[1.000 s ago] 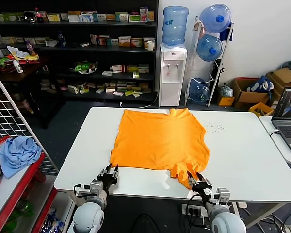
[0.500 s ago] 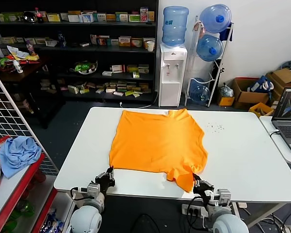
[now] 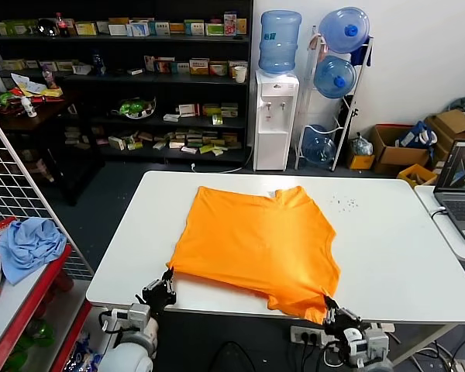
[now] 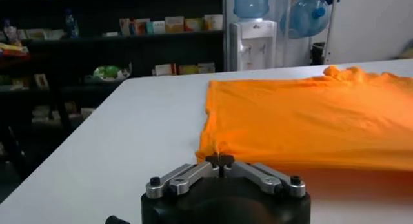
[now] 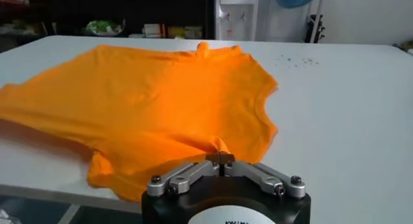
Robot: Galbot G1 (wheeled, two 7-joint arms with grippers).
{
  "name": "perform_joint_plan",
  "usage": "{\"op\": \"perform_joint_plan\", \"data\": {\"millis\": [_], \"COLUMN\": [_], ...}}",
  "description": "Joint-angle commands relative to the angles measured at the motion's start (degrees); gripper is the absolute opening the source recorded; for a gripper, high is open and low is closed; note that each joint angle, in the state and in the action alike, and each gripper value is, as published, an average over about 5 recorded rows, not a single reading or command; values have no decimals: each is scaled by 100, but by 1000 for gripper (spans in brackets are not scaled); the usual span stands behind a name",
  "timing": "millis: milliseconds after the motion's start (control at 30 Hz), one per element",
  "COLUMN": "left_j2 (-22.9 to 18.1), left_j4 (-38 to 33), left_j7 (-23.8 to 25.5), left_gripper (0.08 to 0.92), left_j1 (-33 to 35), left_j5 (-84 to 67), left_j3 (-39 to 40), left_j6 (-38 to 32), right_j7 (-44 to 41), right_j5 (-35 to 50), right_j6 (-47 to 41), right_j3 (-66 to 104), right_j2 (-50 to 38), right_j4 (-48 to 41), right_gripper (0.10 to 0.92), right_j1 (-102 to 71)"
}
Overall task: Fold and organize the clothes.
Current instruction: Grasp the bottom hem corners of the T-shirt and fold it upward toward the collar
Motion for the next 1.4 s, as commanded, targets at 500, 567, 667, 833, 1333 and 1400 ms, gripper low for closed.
{"op": "perform_joint_plan", "data": {"millis": [500,567,667,833,1333,1400], "left_j2": [-190,-233,-266,-345,-168,-118], "left_j4": [614,885,1277,1660,1579,1393], "left_j7": [-52,-51,-56,-83,-11,0], "left_gripper": [91,91,91,91,183,235], "left_j1": [-951,-1124,-1368,-1649,-1731,-1598], "left_j5": [594,631,647,707,683,538], "left_j3": [205,233,317,445,562,569], "left_j6": [-312,-335,-367,-395,-584,-569], "right_j7": [-330,-397,-441,-459,-421,-405], "right_j5": [67,60,32,-19,149,232], "right_j6": [1018,1138,1189,1167,804,629], "right_j3": [-51,-137,-296,-524,-682,-647], "right_j2": [-366,-361,-313,-113,-34,-58], "right_j4": [-1356,-1660,-2124,-2774,-2917,-2661], "right_gripper": [124,124,124,124,267,328], "right_j1": [1695,2006,2488,3048,3177,3013]}}
